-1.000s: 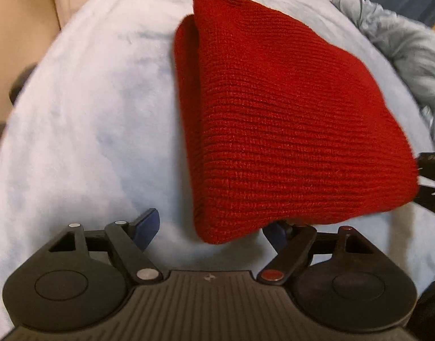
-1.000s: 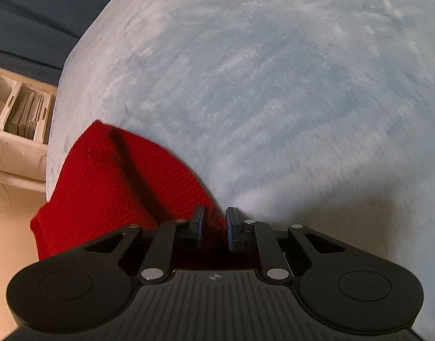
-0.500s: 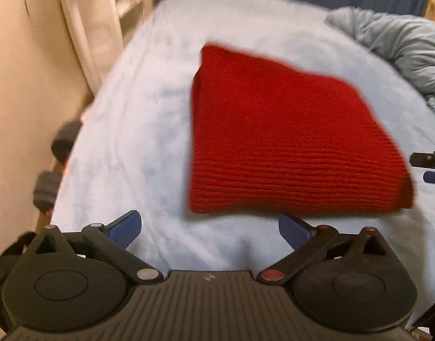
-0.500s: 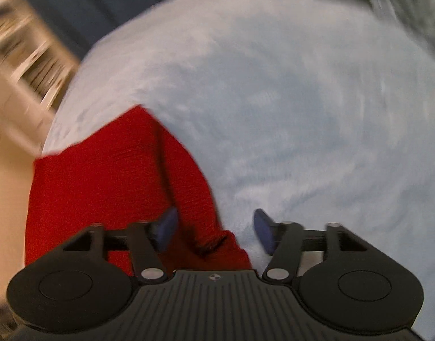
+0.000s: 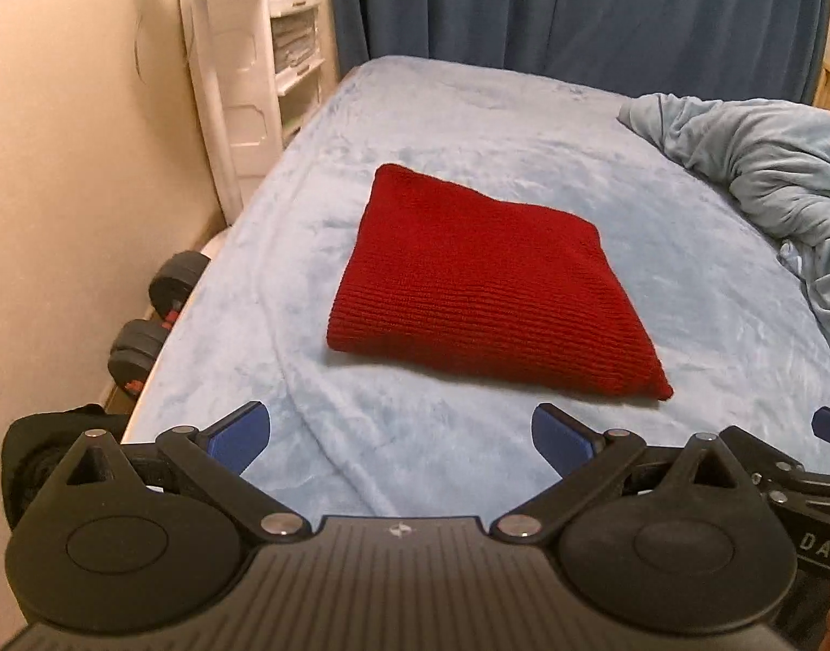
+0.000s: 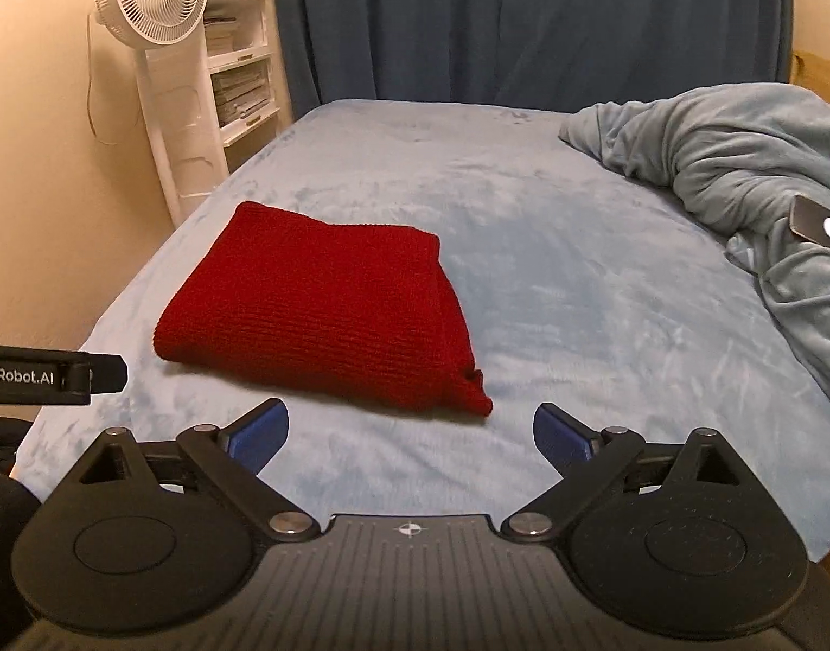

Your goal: Fold small clothes

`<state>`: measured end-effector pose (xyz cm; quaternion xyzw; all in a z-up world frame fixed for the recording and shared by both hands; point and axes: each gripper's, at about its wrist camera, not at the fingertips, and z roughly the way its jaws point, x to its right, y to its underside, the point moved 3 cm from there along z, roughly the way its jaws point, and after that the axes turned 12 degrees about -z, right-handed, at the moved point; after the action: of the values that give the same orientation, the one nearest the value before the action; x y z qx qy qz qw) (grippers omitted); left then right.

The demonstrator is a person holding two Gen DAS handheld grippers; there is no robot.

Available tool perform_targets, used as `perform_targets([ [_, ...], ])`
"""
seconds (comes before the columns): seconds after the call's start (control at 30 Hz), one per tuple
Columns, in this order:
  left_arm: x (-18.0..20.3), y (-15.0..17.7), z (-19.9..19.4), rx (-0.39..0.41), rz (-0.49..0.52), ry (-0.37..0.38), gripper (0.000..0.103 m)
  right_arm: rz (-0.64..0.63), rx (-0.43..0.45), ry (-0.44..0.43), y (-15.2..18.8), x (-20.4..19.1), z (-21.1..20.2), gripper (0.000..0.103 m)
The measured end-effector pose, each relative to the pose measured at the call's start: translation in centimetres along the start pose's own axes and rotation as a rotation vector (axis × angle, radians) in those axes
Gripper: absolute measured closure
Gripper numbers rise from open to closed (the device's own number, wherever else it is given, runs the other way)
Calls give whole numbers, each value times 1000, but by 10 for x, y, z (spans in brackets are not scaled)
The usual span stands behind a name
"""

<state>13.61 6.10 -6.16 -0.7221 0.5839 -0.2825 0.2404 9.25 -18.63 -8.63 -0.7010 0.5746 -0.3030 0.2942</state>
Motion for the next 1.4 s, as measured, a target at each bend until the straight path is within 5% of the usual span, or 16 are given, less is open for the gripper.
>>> perform_targets([
  [0.5, -5, 16, -41, 49, 11, -5, 0, -42, 32, -25, 8, -20, -35, 6],
  [1.4, -10, 18, -46, 56, 26, -37, 0, -54, 13, -34, 9, -24, -32, 5],
])
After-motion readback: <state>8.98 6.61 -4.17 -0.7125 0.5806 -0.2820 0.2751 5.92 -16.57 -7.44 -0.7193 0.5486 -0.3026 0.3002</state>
